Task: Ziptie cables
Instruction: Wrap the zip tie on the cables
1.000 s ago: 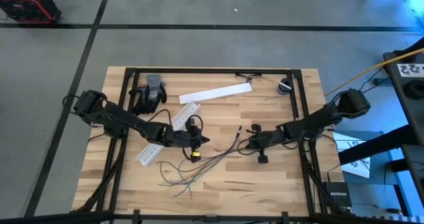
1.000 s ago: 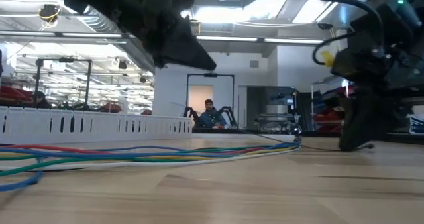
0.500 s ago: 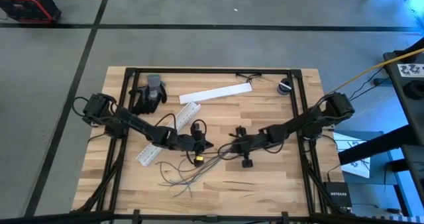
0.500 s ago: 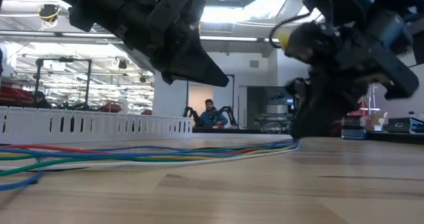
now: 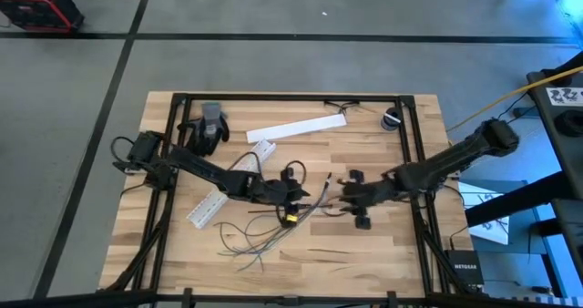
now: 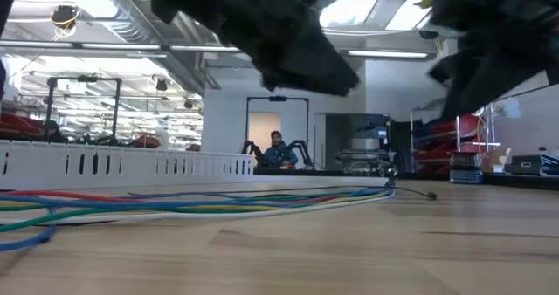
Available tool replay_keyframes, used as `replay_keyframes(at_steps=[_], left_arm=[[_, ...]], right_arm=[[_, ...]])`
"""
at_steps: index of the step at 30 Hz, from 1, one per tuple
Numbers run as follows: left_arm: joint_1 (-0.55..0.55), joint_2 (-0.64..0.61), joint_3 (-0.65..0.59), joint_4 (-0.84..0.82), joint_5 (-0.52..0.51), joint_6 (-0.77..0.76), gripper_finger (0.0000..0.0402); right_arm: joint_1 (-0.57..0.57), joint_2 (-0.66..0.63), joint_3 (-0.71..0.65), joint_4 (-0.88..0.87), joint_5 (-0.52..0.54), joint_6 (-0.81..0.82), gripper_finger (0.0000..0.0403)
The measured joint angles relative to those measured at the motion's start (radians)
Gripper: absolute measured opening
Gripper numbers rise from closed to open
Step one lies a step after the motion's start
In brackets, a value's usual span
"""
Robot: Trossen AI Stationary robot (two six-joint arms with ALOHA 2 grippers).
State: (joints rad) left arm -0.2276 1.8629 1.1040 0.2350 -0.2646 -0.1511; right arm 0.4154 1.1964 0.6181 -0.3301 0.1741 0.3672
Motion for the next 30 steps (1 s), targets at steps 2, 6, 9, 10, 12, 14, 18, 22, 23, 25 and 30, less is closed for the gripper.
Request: replay_keyframes(at_steps=[2, 6, 9, 10, 12, 14, 18, 22, 23, 25, 30], left_arm=[[0.000, 0.057, 0.047, 0.004, 0.001, -0.003, 0.0156], [0.000, 0.151, 0.131, -0.053, 0.002, -0.007, 0.0161], [0.000, 0.193, 0.178, -0.124, 0.002, -0.027, 0.0157], [0.000, 0.203, 0.186, -0.139, 0.001, -0.029, 0.0155], [0.003, 0.222, 0.201, -0.139, 0.002, -0.019, 0.0150], [0.009, 0.234, 0.206, -0.129, 0.002, -0.004, 0.0146], [0.025, 0.263, 0.208, -0.057, 0.028, 0.009, 0.0143], [0.045, 0.299, 0.208, -0.012, 0.066, 0.031, 0.0143], [0.051, 0.308, 0.208, -0.003, 0.084, 0.031, 0.0143], [0.060, 0.324, 0.208, 0.017, 0.107, 0.032, 0.0143], [0.070, 0.341, 0.208, 0.015, 0.108, 0.050, 0.0143]], right_arm=[[0.057, -0.042, -0.060, 0.062, 0.081, 0.054, 0.0139], [0.141, -0.057, -0.215, 0.289, 0.151, 0.129, 0.0139], [0.153, -0.012, -0.320, 0.506, 0.192, 0.144, 0.0139], [0.153, 0.008, -0.347, 0.554, 0.219, 0.145, 0.0139], [0.152, 0.037, -0.379, 0.626, 0.280, 0.127, 0.0138], [0.144, 0.064, -0.387, 0.642, 0.317, 0.123, 0.0138], [0.139, 0.109, -0.387, 0.671, 0.330, 0.121, 0.0138], [0.139, 0.138, -0.387, 0.690, 0.332, 0.119, 0.0138], [0.139, 0.146, -0.386, 0.695, 0.337, 0.119, 0.0138], [0.139, 0.159, -0.386, 0.695, 0.355, 0.119, 0.0138], [0.139, 0.185, -0.386, 0.703, 0.358, 0.119, 0.0138]])
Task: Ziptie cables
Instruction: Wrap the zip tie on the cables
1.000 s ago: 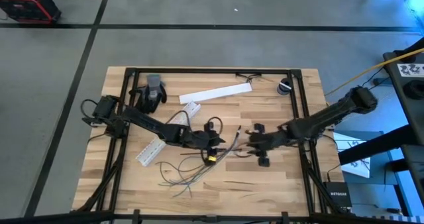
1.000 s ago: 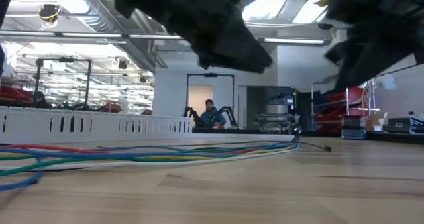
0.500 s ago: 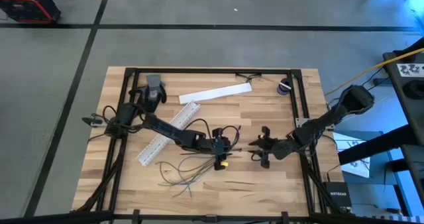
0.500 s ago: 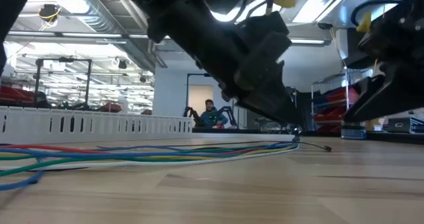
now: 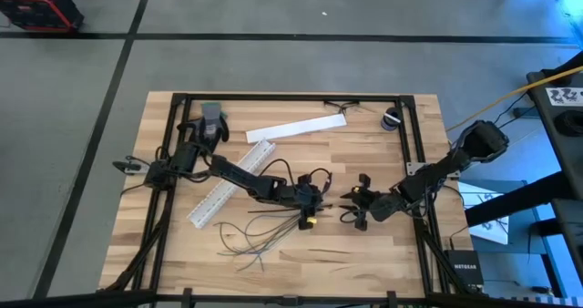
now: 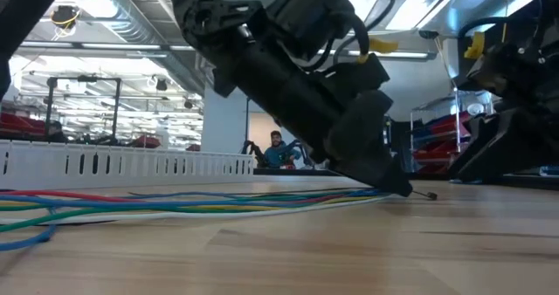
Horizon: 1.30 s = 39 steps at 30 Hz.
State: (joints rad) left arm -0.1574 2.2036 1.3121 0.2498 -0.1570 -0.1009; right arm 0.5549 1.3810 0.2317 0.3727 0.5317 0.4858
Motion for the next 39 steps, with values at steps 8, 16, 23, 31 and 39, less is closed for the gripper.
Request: replay_keyframes(at_steps=[8, 16, 23, 31, 39], left_arm=[[0.002, -0.001, 0.002, -0.036, -0.002, 0.047, 0.0085], [-0.003, -0.005, 0.003, -0.065, -0.013, 0.062, 0.0006], [-0.025, -0.085, 0.019, -0.111, -0.002, 0.037, 0.0001], [-0.062, -0.265, 0.023, -0.217, -0.115, 0.050, 0.0000], [-0.064, -0.336, 0.022, -0.276, -0.142, 0.057, 0.0000]], right_arm=[[0.000, 0.007, 0.000, 0.004, 0.008, -0.015, 0.0138], [0.000, 0.007, 0.000, 0.004, 0.033, -0.023, 0.0138], [0.001, -0.031, 0.001, -0.004, 0.005, -0.034, 0.0138], [0.001, -0.208, 0.037, -0.072, -0.003, -0.168, 0.0138], [0.001, -0.287, 0.064, -0.081, 0.000, -0.270, 0.0138]])
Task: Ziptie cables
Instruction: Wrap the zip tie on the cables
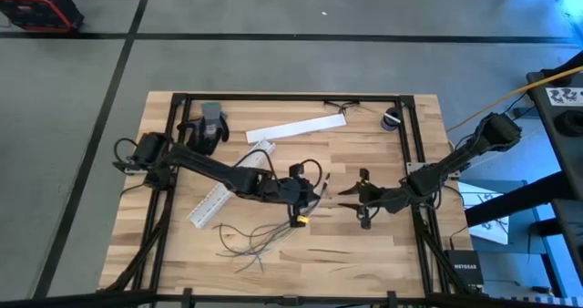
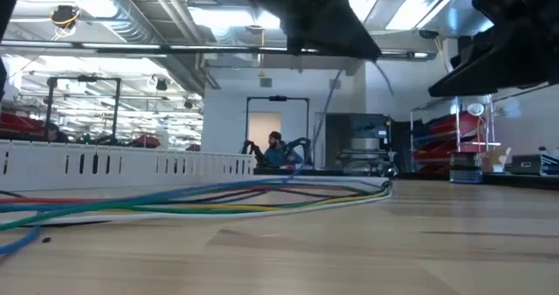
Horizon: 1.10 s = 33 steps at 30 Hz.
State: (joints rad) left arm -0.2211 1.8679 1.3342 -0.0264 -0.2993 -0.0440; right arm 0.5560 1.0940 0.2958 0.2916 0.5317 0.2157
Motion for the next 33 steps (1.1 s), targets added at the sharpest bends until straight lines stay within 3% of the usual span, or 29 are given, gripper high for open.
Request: replay_keyframes(at_steps=[7, 13, 23, 33], left_arm=[[0.004, -0.002, 0.000, 0.070, -0.049, 0.053, 0.0000], [0.020, -0.002, 0.000, 0.071, -0.080, 0.037, 0.0000], [0.011, -0.002, 0.000, 0.060, -0.125, 0.057, 0.0000], [0.011, -0.002, 0.000, 0.033, -0.125, 0.052, 0.0000]], right_arm=[[-0.033, 0.057, 0.000, 0.020, -0.003, 0.095, 0.0138], [-0.091, 0.155, 0.001, 0.192, -0.033, 0.116, 0.0152], [-0.216, 0.220, -0.055, 0.496, -0.159, -0.063, 0.0219], [-0.217, 0.142, -0.060, 0.554, -0.192, -0.166, 0.0191]])
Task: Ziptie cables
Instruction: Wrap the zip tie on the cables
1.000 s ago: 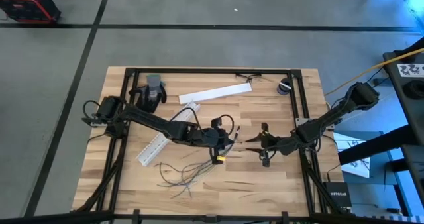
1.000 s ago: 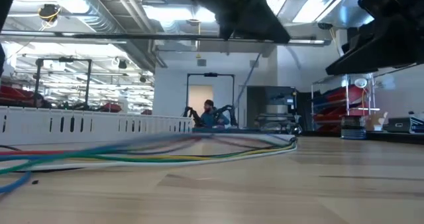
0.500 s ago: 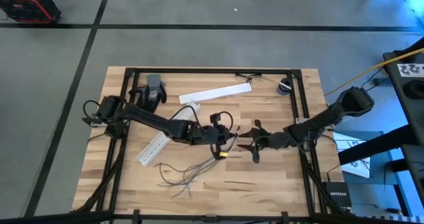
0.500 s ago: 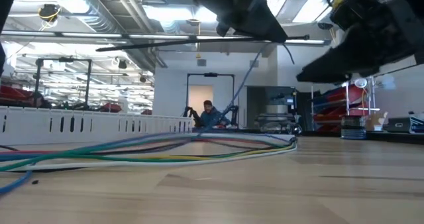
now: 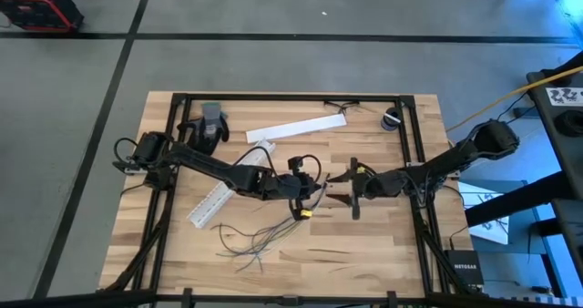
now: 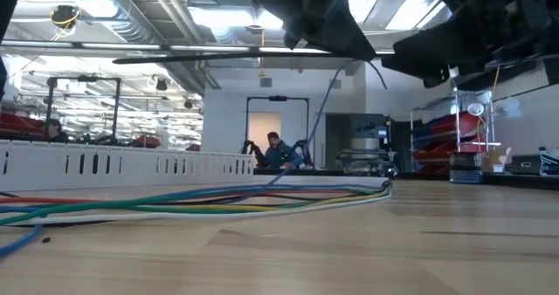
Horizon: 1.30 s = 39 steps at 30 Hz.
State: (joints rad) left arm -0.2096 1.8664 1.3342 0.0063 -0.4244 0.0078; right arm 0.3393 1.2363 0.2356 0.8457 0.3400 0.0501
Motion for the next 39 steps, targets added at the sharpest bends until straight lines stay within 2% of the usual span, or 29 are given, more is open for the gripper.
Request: replay_keyframes(at_steps=[6, 15, 26, 29, 33, 36, 39], left_arm=[[0.000, 0.000, 0.000, -0.001, 0.000, -0.002, 0.0000], [0.000, 0.000, 0.000, 0.005, 0.002, -0.011, 0.0000], [0.000, 0.000, 0.000, 0.003, 0.002, -0.018, 0.0013], [0.000, 0.000, 0.004, -0.023, 0.006, -0.019, 0.0033], [0.001, 0.001, 0.063, -0.169, 0.012, -0.051, 0.0078], [-0.004, 0.001, 0.138, -0.313, 0.013, -0.058, 0.0114], [-0.012, 0.001, 0.207, -0.465, 0.013, -0.059, 0.0143]], right_arm=[[0.000, -0.003, 0.000, 0.003, -0.011, -0.007, 0.0138], [0.000, -0.003, 0.000, -0.010, 0.002, -0.034, 0.0013], [0.000, -0.003, 0.000, -0.009, 0.004, -0.037, 0.0006], [0.000, -0.003, 0.000, -0.009, 0.004, -0.040, 0.0004], [0.000, -0.003, 0.005, -0.018, 0.004, -0.059, 0.0003], [0.000, -0.003, 0.059, -0.132, 0.007, -0.082, 0.0003], [-0.009, -0.002, 0.171, -0.371, 0.006, -0.100, 0.0002]])
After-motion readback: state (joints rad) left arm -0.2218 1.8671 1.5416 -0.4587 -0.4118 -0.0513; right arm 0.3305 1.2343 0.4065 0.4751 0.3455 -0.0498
